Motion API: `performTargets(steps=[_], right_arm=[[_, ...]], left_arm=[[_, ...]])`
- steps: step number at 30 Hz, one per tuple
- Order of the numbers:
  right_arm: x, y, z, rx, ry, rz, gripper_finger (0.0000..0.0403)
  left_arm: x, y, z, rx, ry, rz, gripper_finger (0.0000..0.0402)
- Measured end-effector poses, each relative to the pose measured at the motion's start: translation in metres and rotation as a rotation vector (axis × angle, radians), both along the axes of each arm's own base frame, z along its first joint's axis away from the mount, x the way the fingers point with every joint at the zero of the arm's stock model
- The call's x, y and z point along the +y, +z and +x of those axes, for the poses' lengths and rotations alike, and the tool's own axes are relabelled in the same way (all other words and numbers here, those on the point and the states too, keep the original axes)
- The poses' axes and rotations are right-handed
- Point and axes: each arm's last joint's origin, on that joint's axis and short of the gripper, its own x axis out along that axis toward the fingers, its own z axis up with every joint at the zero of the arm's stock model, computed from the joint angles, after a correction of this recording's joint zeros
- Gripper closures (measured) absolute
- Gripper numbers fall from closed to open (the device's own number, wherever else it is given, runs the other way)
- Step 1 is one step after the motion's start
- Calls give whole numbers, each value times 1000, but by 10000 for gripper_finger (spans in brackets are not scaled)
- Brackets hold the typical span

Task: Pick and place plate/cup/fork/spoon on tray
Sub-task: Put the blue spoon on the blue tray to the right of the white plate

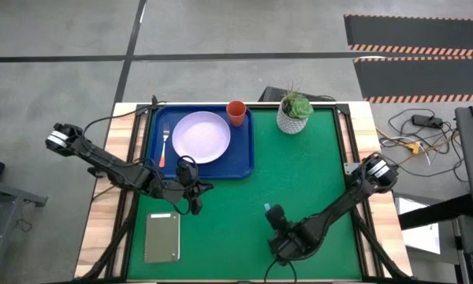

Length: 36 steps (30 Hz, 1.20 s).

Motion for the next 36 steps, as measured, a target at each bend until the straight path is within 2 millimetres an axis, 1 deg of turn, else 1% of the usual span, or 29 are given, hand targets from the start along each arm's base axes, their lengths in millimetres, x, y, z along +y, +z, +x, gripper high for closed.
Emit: performTargets(steps=[6, 9, 12, 15, 21, 30, 33, 36], right_arm=[[-2, -7, 3, 65, 266, -93, 232], [-4, -7, 3, 96, 402, -139, 232], [-4, -7, 4, 112, 495, -168, 235], [-5, -11, 6, 121, 521, -177, 239], [-7, -28, 9, 175, 528, -192, 251], [-6, -46, 14, 224, 577, -208, 274], [-8, -49, 16, 240, 602, -191, 287], [-10, -50, 17, 250, 597, -181, 309]], left_arm=[[0, 0, 0, 1, -1, 2, 402], [0, 0, 0, 1, -1, 3, 402], [0, 0, 0, 2, -1, 3, 402], [0, 0, 0, 2, -1, 3, 402], [0, 0, 0, 0, -1, 2, 402], [0, 0, 0, -3, 1, 2, 402], [0, 0, 0, -3, 2, 2, 402], [0, 0, 0, -3, 2, 3, 402]])
